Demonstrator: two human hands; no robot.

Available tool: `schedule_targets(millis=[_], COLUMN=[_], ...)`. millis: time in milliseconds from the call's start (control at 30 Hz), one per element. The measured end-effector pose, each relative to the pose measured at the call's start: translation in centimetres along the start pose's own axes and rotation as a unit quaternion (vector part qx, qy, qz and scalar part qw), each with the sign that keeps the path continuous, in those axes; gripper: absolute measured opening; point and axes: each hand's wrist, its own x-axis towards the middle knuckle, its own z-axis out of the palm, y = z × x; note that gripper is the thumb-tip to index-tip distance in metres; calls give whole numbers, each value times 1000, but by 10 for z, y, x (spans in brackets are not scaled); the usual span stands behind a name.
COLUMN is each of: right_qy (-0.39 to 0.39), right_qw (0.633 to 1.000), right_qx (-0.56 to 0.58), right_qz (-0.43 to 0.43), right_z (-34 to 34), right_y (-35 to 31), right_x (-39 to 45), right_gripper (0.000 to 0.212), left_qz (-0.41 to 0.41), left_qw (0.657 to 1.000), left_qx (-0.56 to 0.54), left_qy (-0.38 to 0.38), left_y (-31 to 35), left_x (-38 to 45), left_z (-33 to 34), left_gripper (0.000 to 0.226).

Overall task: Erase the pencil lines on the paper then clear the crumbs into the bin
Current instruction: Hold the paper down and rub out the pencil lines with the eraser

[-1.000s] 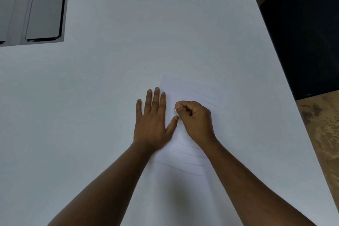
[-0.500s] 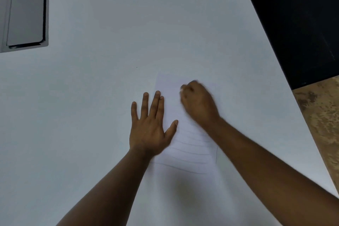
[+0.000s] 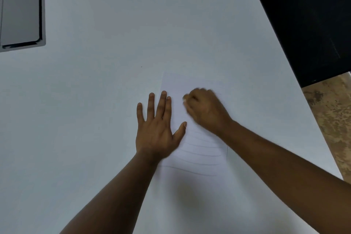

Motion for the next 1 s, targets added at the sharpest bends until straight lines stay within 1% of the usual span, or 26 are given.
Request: schedule_targets(millis=[100, 200, 267, 367, 433, 500, 600, 700, 767, 867, 933, 1000], right_qy=[40, 72, 70, 21, 5, 22, 81, 112, 106, 48, 11, 7], right_qw=[995, 990, 988, 991, 995, 998, 989, 979, 982, 991, 994, 997], right_qx=[-37, 12, 71, 109, 93, 46, -30, -17, 32, 91, 90, 53], right_qz=[82, 118, 115, 69, 38, 39, 122, 168, 156, 87, 54, 47], right_z=[-7, -7, -4, 4, 8, 7, -8, -16, -17, -8, -2, -1], right_y=[20, 12, -10, -47, -42, -18, 21, 21, 5, -34, -44, -28], right_x=[14, 15, 5, -12, -11, -4, 2, 4, -1, -19, -25, -20], right_gripper=[19, 26, 25, 21, 19, 19, 16, 13, 13, 16, 17, 15], left_qz=[-3, -4, 0, 11, 12, 4, 1, 2, 6, 10, 15, 12], left_qw=[1000, 1000, 1000, 1000, 1000, 1000, 1000, 1000, 1000, 1000, 1000, 1000], left_qx=[-1, -6, -8, 2, 1, -3, -6, -9, -8, -4, 1, -2], left_qy=[-2, 1, 9, 3, 4, 4, -3, -5, 3, -6, -6, -7], left_y=[0, 0, 0, -2, -2, -1, 0, -1, -1, -2, -3, -2], left_x=[0, 1, 0, 0, 0, 0, 0, 1, 0, 1, 0, 0], left_z=[0, 0, 1, 2, 2, 2, 0, -2, -1, 0, 1, 0], left_gripper=[87, 88, 89, 91, 91, 89, 89, 90, 90, 91, 90, 91])
